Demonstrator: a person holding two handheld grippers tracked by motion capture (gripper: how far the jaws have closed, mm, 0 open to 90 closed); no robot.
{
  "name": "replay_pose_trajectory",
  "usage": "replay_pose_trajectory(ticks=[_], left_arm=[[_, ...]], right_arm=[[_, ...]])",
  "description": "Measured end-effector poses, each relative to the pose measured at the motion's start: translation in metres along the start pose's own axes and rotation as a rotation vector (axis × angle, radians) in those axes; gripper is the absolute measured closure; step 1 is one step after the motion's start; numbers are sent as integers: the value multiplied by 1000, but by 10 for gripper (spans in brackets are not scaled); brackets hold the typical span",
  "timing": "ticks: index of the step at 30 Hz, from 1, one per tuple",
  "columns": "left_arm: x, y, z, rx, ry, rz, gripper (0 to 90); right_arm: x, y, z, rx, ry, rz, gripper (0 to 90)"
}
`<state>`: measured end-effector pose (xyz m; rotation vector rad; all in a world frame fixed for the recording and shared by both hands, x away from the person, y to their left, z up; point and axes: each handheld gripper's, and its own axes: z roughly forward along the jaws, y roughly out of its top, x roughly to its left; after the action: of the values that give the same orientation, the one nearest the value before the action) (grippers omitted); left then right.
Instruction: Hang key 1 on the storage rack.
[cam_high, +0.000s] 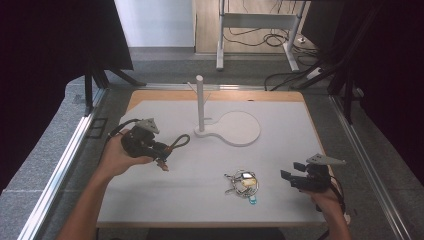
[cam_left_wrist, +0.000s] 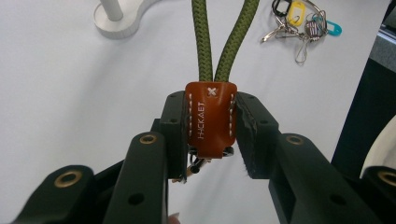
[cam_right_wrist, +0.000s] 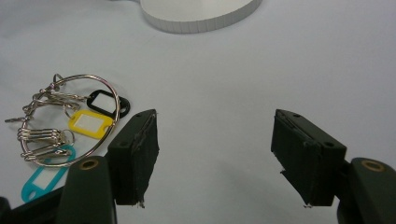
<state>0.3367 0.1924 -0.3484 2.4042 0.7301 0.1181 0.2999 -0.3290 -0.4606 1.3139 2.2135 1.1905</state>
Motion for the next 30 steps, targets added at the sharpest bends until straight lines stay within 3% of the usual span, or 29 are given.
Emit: replay_pose_trajectory(ticks=[10, 21, 30], left_arm=[[5, 7, -4, -8, 5, 6, 667], [14, 11, -7, -21, 5, -22, 668], [19, 28, -16, -29, 8, -7, 667]], right_arm=[[0, 0, 1, -2, 2, -2, 318], [0, -1, 3, 3, 1, 0, 318], [-1, -2, 4, 10, -2, 0, 316]])
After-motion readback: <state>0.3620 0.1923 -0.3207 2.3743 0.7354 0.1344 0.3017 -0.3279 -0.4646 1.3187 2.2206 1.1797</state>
